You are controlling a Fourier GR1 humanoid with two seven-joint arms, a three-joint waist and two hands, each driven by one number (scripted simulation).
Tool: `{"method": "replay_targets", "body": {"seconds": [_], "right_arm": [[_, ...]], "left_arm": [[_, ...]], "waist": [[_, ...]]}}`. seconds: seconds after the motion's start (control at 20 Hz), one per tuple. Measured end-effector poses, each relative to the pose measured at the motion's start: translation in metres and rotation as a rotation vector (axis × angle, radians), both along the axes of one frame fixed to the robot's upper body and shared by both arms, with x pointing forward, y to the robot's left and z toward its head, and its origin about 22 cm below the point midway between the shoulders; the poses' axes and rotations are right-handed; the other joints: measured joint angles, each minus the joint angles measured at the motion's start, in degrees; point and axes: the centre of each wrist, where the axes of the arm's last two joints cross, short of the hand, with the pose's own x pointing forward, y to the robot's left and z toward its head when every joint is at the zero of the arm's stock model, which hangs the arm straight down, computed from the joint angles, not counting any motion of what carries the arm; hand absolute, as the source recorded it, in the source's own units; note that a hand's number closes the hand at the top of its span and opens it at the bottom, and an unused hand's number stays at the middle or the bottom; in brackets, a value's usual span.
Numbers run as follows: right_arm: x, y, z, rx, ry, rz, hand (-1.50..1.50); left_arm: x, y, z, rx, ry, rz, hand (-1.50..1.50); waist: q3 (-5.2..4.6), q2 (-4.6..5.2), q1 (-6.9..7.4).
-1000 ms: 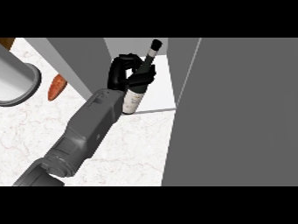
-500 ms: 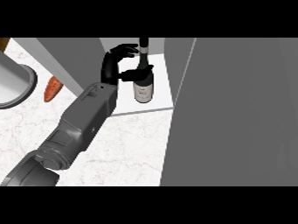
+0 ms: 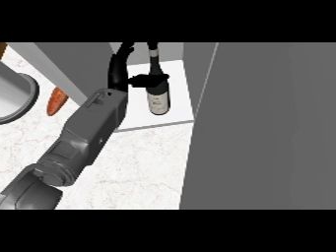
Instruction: Pick up the wine, place it into the cabinet and close the cabinet
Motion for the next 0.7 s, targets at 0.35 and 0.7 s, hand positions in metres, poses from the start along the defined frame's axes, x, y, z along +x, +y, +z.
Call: {"method": "replay_targets", "body": {"seconds": [0.35, 0.7], "right_arm": [[0.001, -0.001, 0.0, 0.001, -0.005, -0.002, -1.5], [-0.001, -0.003, -0.001, -0.006, 0.006, -0.009, -1.5]], "left_arm": [[0.007, -0.008, 0.019, -0.104, -0.062, -0.099, 1.5], [0.012, -0.02, 0.034, -0.263, -0.126, -0.224, 1.5]], "waist": [[-0.07, -0.09, 0.5], [-0.03, -0.62, 1.49]]}}
